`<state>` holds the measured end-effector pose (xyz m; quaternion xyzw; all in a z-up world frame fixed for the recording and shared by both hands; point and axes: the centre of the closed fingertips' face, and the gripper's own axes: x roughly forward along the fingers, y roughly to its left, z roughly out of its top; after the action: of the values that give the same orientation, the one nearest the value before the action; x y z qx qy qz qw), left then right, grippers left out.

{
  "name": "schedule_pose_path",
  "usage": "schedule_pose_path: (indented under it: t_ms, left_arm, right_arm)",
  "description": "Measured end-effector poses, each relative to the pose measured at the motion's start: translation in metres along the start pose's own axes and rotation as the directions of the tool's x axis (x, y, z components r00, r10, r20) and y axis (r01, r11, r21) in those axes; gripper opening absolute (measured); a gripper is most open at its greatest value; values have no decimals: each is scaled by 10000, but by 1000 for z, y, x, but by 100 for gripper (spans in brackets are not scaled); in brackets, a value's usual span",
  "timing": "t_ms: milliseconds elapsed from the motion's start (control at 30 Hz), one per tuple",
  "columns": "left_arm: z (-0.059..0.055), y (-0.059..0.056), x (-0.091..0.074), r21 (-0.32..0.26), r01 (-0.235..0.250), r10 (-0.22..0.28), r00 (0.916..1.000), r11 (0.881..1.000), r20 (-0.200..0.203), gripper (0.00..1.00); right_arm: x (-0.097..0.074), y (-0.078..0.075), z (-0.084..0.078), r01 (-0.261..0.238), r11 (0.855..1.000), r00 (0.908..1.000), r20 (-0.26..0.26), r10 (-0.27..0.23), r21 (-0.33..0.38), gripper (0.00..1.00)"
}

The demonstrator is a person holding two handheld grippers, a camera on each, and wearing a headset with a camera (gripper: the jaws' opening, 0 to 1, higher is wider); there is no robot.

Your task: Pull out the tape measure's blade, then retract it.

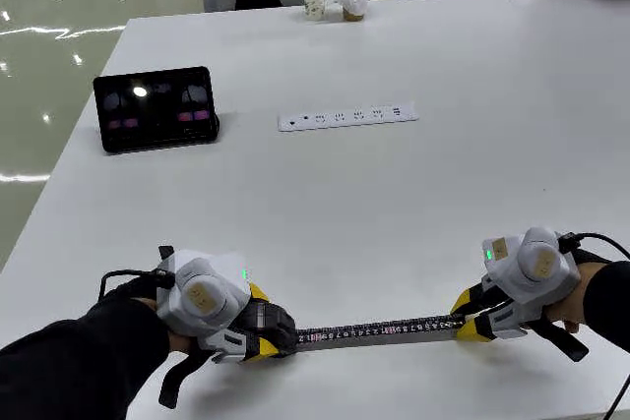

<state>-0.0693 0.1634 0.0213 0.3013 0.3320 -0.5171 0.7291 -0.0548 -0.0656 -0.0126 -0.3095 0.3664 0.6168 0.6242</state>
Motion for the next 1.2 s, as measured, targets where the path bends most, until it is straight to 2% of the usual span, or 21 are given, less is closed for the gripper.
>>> schedule_pose_path:
  t_ms: [333, 367, 400, 433, 467, 667, 900, 1033, 1200]
  left_arm:
    - [-2, 1, 1, -139, -60, 59, 10000, 9999, -57, 34]
    - [-7, 2, 1, -451, -161, 146, 9993, 9989, -348, 34]
    - [-8, 2, 2, -347, -162, 148, 9990, 9993, -425, 35]
    - [-14, 2, 0, -284, -236, 215, 9970, 9993, -740, 35]
    - [-16, 2, 0, -218, -265, 247, 9966, 9994, -781, 36]
    - [-14, 5, -9, -401, -270, 246, 9979, 9988, -595, 39]
    - [-7, 6, -16, -617, -213, 192, 9992, 9979, -342, 42]
    - [-7, 7, -19, -918, -295, 272, 9993, 9953, -262, 46]
    - [-12, 10, -24, -1500, -482, 467, 9988, 9875, -134, 51]
  right_arm:
    - [0, 1, 1, 24, 10000, 9999, 122, -25, 72, 13]
    - [1, 1, 1, 58, 10000, 9999, 161, -58, -14, 13]
    - [1, 1, 1, 61, 10000, 9998, 181, -60, -44, 13]
    - [1, 1, 1, 57, 10000, 9998, 186, -57, 27, 13]
    - [1, 1, 2, 45, 9998, 9998, 177, -49, 217, 13]
    - [1, 1, 2, -45, 10000, 9999, -163, 45, -23, 13]
    - [0, 3, 0, -35, 9992, 9983, -579, 13, -387, 16]
    - [-4, 0, 7, 226, 9990, 9992, -318, -238, -385, 20]
    - [-8, -3, 11, 672, 9976, 9977, 14, -673, 169, 28]
